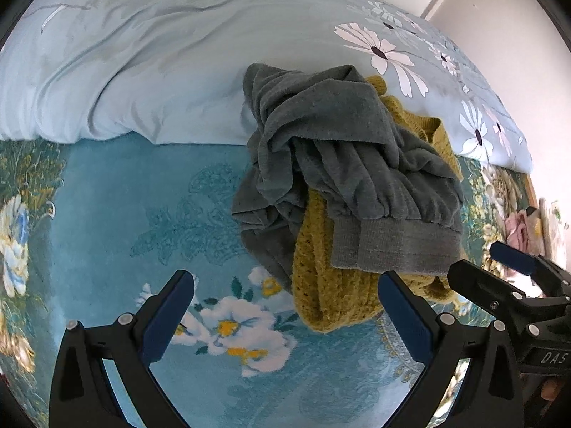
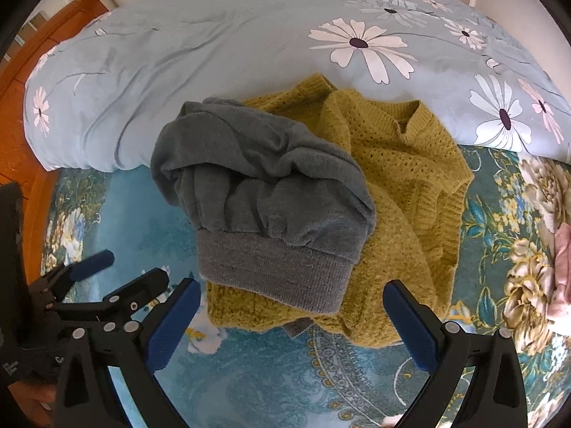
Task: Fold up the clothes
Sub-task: 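Grasp the grey sweatpants with both grippers and lift them off the yellow sweater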
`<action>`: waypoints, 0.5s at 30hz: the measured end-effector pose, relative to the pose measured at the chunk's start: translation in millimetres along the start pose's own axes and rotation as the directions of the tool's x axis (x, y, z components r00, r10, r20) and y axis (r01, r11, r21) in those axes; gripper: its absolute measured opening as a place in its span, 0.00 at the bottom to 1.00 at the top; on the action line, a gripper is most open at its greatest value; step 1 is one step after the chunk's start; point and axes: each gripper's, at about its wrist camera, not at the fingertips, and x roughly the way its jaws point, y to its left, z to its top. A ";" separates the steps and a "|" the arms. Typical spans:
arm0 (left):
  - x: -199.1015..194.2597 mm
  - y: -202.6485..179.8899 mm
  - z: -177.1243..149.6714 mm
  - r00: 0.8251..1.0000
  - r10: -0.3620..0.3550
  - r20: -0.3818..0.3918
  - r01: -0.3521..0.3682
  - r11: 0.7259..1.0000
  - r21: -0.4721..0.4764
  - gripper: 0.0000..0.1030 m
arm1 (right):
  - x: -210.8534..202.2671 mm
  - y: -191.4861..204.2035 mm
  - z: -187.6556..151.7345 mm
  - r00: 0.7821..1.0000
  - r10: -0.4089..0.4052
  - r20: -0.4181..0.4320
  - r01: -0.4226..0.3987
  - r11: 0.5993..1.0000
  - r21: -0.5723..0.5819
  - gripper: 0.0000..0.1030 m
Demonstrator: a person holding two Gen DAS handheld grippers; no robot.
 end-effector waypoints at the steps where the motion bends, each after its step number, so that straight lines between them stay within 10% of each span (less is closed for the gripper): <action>1: 0.7 -0.6 2.2 1.000 0.008 0.001 -0.008 1.000 0.011 1.00 | 0.2 -0.2 -0.1 1.000 0.005 -0.005 -0.005 1.000 0.004 1.00; 15: -3.2 -11.2 28.7 0.993 0.117 0.026 -0.119 0.983 0.142 1.00 | -8.6 -20.0 -10.2 0.999 0.043 -0.027 -0.041 0.997 0.073 1.00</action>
